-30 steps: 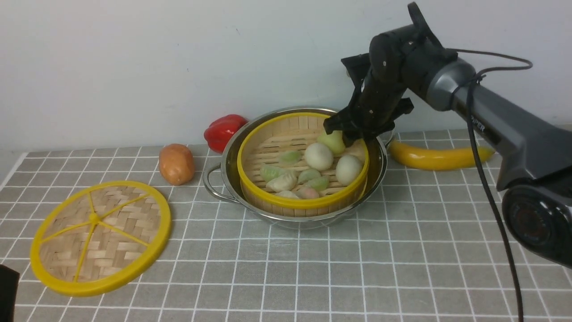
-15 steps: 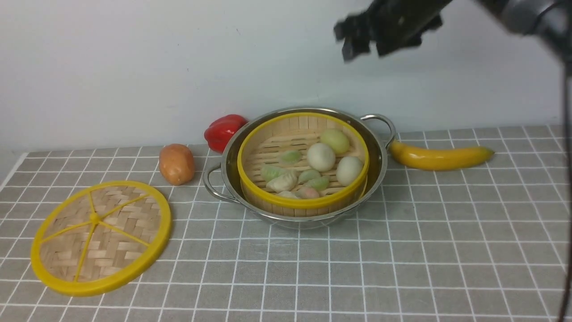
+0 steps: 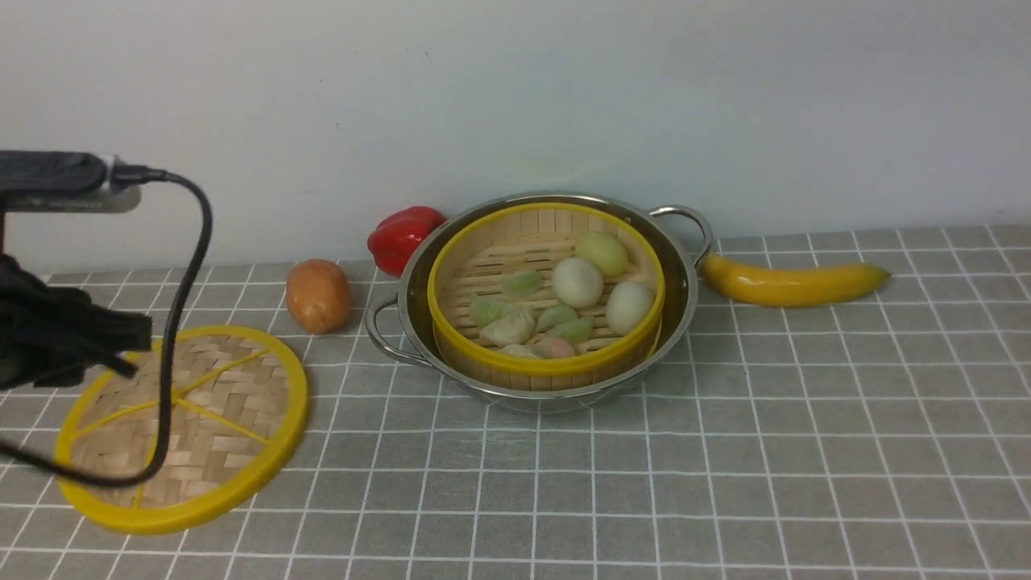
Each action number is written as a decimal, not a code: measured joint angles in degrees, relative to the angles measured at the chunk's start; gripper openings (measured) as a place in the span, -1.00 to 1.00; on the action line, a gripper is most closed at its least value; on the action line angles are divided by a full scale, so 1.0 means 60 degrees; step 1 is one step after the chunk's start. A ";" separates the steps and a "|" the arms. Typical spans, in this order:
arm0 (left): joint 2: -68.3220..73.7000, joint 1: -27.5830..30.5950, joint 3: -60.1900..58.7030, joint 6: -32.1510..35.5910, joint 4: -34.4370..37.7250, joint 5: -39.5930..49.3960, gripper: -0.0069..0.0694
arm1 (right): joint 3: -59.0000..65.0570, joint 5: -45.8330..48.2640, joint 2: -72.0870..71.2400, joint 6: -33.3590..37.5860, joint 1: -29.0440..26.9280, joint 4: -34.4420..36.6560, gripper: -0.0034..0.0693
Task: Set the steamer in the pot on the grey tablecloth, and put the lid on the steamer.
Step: 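Grasp the bamboo steamer lid lying on the table by its centre knob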
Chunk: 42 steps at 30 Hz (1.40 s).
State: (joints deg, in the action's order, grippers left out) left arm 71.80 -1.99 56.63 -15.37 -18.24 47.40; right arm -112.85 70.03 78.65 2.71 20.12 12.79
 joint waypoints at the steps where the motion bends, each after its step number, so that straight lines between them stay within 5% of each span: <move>1: 0.0720 0.0000 0.0697 0.0113 0.0000 0.0417 -0.18 | 0.0998 0.0000 -0.0960 0.0163 0.0000 0.0000 0.22; 10: 0.3889 0.0410 0.3276 0.0655 0.0512 0.1696 -0.18 | 0.6051 0.0105 -0.6390 0.0329 0.0000 0.0000 -0.11; 18: 0.5291 0.2355 0.3875 0.2032 0.3410 0.1492 -0.18 | 0.8198 0.0155 -0.9784 -0.0795 0.0000 0.0023 -0.28; 42: 0.6936 0.2308 0.3875 0.2848 0.3671 0.0294 -0.18 | 0.8371 0.0146 -0.9246 -0.1129 -0.0019 0.1484 -0.22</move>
State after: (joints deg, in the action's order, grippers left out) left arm 113.41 11.86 79.88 1.72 3.79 49.16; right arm -62.63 70.90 23.18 -4.06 20.01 21.70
